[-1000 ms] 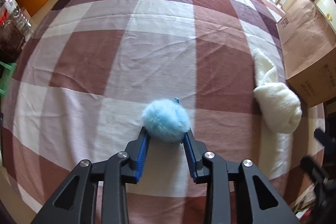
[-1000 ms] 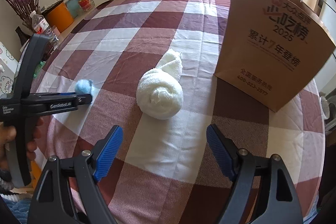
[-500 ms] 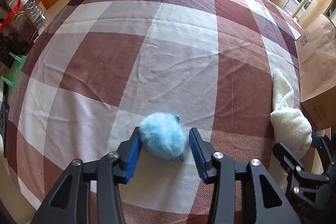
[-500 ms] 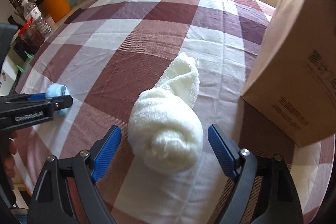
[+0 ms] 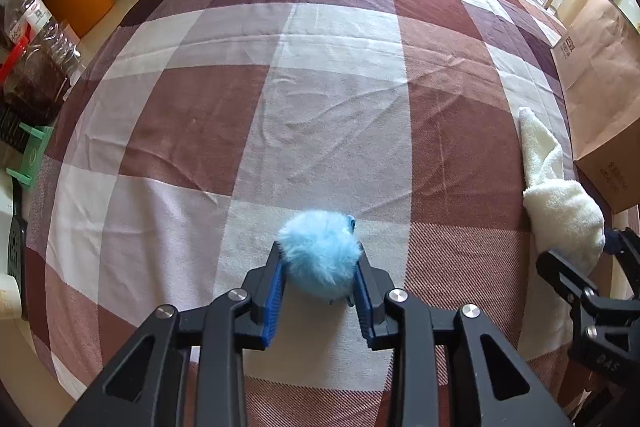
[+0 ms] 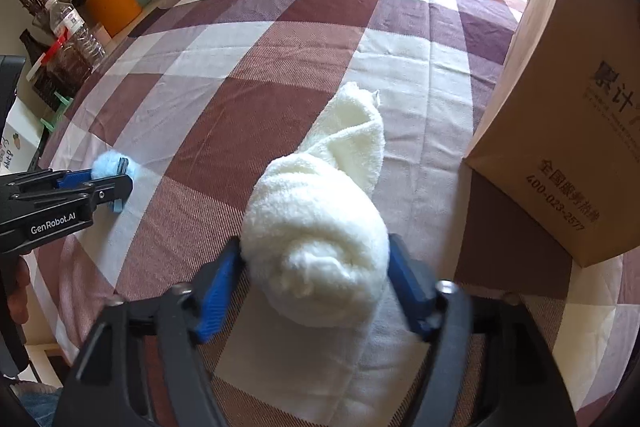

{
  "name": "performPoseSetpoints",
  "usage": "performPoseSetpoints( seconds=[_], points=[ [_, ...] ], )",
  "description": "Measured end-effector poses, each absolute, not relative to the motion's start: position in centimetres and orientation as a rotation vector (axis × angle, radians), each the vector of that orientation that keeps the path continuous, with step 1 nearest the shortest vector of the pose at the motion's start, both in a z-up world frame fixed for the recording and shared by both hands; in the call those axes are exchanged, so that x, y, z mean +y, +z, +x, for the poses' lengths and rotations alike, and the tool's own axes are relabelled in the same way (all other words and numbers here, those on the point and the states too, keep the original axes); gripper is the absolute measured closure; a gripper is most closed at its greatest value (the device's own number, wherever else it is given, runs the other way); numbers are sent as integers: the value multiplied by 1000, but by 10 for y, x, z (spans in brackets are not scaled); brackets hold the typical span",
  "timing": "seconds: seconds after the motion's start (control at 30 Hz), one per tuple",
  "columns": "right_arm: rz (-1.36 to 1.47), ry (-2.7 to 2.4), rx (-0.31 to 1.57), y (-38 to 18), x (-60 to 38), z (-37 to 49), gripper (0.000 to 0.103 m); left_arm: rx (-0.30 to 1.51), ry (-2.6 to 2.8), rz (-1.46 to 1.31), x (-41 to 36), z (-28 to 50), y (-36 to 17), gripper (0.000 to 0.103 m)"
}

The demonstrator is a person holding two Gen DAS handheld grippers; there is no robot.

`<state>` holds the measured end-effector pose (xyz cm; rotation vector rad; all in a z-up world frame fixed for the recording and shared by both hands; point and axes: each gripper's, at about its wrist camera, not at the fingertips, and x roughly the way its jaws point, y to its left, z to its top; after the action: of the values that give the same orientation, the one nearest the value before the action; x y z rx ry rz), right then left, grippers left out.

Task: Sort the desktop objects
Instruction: 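Lift the blue pompom and white towel and carry both over the cardboard box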

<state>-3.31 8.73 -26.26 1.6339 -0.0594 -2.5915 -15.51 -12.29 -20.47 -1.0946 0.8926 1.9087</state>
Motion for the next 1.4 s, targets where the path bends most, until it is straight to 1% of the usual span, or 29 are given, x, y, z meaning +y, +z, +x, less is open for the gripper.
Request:
performPoseSetpoints(
  seconds=[0.03,0.17,0.23,0.3,0.33,0.37,0.5,0.6,0.67,0.7,0.77,0.8,0.83,0.87,0.9,0.93,1.0,1.03,1.07,1.1,1.13,1.17,1.3,1.4],
  points=[
    [1615,-2602,-53,-261,87,-33,14,891,1912,-1092,-123,-155,-205,70],
    [1596,-2595,-33,-264,87,-37,13,879,1920,-1087,-123,-154,-206,70],
    [1613,-2567,-55,-269,90,-39,23,876,1913,-1086,-124,-154,-206,71],
    [1594,-2558,-47,-269,90,-37,29,871,1909,-1086,-125,-155,-205,72],
    [1591,-2547,-38,-269,89,-35,38,871,1909,-1084,-126,-154,-205,72],
    [1586,-2542,-31,-268,89,-33,42,874,1909,-1081,-126,-154,-205,72],
    [1596,-2534,-132,-265,99,-21,47,883,1901,-1083,-129,-153,-205,72],
    [1631,-2553,-185,-258,109,-1,47,888,1890,-1079,-132,-152,-205,72],
    [1679,-2576,-132,-256,111,17,46,895,1890,-1067,-134,-151,-205,70],
    [1702,-2583,-93,-256,111,26,43,895,1892,-1063,-135,-151,-205,70],
    [1725,-2598,-6,-256,108,41,40,894,1909,-1065,-136,-152,-206,63],
    [1713,-2605,21,-256,106,45,34,894,1928,-1071,-136,-153,-206,51],
    [1694,-2620,34,-255,105,46,23,892,1944,-1080,-136,-154,-207,43],
    [1680,-2638,41,-253,104,45,17,884,1958,-1089,-136,-155,-207,41],
    [1669,-2653,46,-252,104,42,7,869,1964,-1101,-135,-156,-207,41],
    [1661,-2658,55,-252,103,37,3,860,1966,-1107,-135,-155,-207,41],
    [1660,-2645,79,-256,102,29,3,863,1970,-1092,-134,-152,-207,41],
    [1661,-2629,78,-259,102,27,6,870,1966,-1081,-134,-150,-208,43],
    [1666,-2611,59,-262,104,25,11,866,1951,-1061,-134,-148,-208,47],
    [1688,-2583,16,-267,106,23,33,860,1931,-1047,-134,-145,-207,67],
    [1690,-2585,-7,-268,108,23,41,872,1912,-1038,-133,-142,-207,79],
    [1689,-2585,-22,-267,109,24,45,885,1898,-1033,-133,-139,-207,79],
    [1710,-2565,-92,-264,114,31,47,889,1857,-1039,-138,-133,-207,80],
    [1734,-2555,-187,-262,123,37,47,913,1834,-1025,-140,-127,-205,81]
  ],
)
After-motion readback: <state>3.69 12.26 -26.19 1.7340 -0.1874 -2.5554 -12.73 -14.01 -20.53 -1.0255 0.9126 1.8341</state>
